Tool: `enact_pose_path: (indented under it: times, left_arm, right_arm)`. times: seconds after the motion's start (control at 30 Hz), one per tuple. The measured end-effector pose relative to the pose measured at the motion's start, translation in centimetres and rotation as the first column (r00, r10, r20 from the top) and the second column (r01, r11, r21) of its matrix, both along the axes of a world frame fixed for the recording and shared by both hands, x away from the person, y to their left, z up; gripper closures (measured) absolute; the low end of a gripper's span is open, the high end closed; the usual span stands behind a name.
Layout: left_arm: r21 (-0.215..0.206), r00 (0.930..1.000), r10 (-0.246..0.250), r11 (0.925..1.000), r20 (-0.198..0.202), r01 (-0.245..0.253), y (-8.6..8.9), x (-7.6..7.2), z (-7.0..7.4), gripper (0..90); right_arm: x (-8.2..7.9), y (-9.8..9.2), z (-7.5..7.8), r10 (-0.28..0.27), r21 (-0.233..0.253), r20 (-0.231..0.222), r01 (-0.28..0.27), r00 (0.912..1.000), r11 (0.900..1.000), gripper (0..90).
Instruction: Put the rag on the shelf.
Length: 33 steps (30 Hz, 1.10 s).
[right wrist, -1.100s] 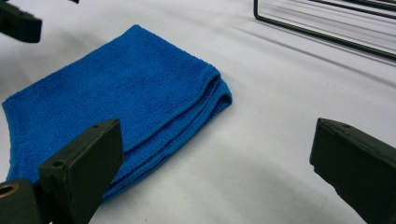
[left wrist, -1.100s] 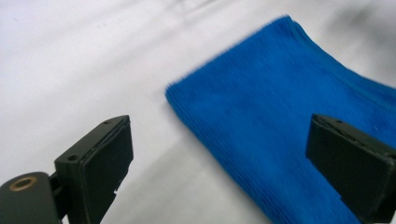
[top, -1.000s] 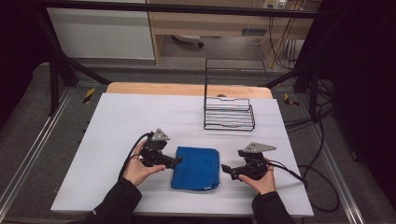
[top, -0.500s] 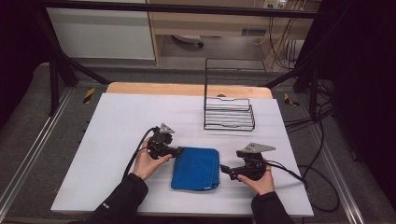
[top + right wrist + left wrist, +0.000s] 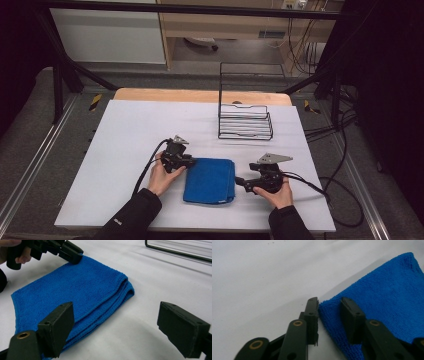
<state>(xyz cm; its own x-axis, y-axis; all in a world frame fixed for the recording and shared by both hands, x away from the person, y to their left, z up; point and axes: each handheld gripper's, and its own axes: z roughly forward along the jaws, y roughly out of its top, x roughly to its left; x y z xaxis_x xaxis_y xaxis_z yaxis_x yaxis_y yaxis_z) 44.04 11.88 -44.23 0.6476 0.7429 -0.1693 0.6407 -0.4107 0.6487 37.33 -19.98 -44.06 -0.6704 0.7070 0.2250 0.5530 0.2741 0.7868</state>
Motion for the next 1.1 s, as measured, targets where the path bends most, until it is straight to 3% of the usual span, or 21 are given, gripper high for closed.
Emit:
enact_pose_path:
  times: [0.37,0.43,0.53,0.67,0.87,1.1]
  left_arm:
    - [-0.003,0.9999,-0.014,0.9999,0.007,0.015,-0.2,-0.3,-0.1,82.2]
    - [-0.010,0.9999,-0.008,0.9999,0.011,0.008,-0.2,-0.4,-0.2,82.9]
    - [-0.012,0.9998,-0.007,0.9999,0.019,0.007,-0.1,-0.4,-0.3,83.4]
    - [-0.015,0.9998,-0.003,0.9999,0.021,0.003,-0.1,-0.5,-0.4,83.5]
    - [-0.021,0.9996,-0.007,0.9998,0.027,0.008,-0.1,-0.5,-0.5,83.3]
    - [-0.019,0.9994,-0.010,0.9998,0.033,0.011,-0.1,-0.6,-0.5,83.0]
  right_arm:
    - [0.6,0.0,0.3,-0.032,0.012,0.002,0.032,0.9995,0.999,18.8]
    - [0.8,0.4,0.4,-0.037,-0.009,0.009,0.037,0.9993,0.999,19.1]
    - [1.5,1.1,0.7,-0.050,0.001,0.005,0.050,0.9987,0.999,21.3]
    - [2.7,2.3,0.6,-0.069,-0.025,0.003,0.069,0.9976,0.997,28.2]
    - [4.6,3.4,-0.6,-0.108,-0.064,-0.037,0.106,0.9934,0.992,41.8]
    - [5.0,3.7,-1.4,-0.102,-0.077,-0.055,0.098,0.9933,0.992,53.8]
